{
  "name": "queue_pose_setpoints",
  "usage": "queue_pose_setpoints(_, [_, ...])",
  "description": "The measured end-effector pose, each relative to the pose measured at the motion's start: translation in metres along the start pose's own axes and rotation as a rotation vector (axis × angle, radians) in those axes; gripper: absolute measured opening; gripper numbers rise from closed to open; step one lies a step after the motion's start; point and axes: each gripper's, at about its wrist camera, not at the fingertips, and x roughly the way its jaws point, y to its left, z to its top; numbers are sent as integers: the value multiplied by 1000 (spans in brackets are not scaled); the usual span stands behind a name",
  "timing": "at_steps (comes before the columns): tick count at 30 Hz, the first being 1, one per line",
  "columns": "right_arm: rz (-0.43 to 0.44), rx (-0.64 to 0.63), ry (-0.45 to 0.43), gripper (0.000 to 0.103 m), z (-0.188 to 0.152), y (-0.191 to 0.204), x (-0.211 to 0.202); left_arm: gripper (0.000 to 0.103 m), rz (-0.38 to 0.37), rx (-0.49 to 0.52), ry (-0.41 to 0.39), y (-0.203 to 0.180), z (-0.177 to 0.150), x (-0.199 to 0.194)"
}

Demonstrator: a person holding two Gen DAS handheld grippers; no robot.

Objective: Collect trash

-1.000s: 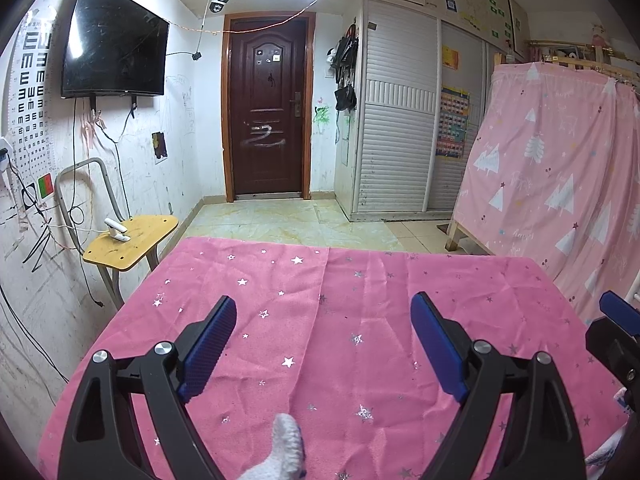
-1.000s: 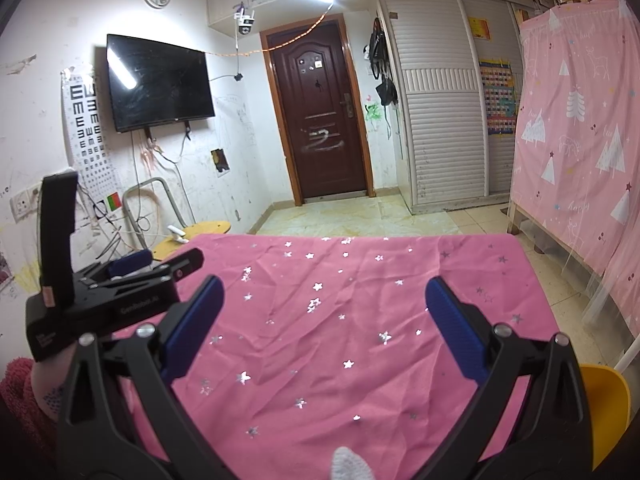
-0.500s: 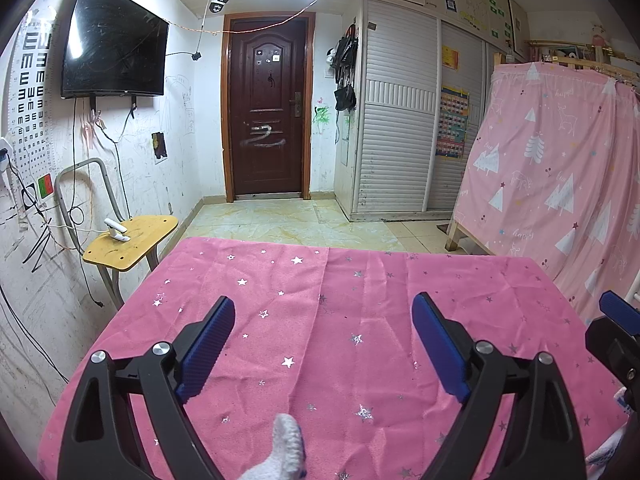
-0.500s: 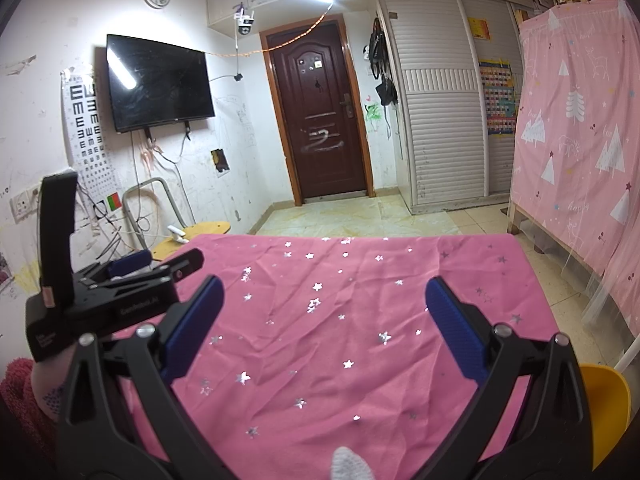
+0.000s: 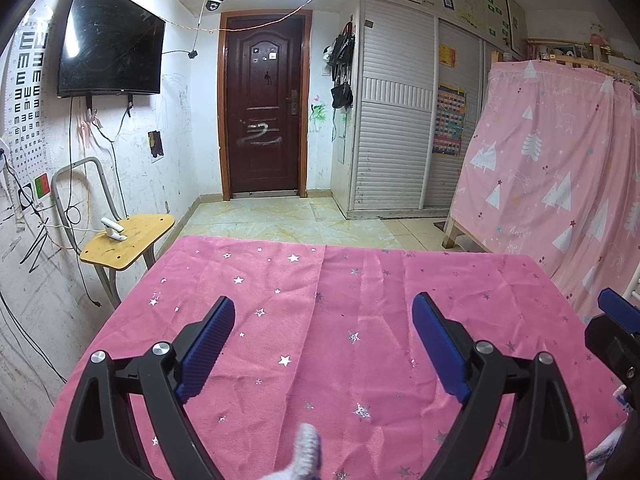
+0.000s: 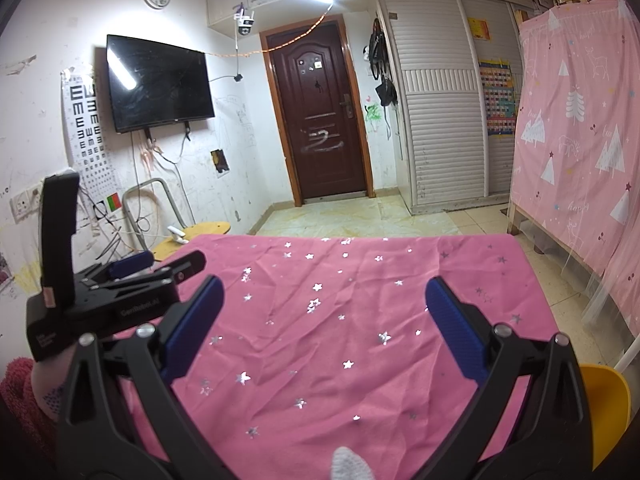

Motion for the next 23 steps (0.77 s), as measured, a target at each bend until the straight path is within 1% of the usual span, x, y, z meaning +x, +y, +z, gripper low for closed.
queue_pose_setpoints(11, [0, 1, -1, 97, -1, 0, 0, 82, -16, 8, -2, -2, 0, 0])
queue_pose_setpoints(23, [-2, 0, 1, 97, -1, -2, 0, 82, -2, -6, 9, 0, 1, 2])
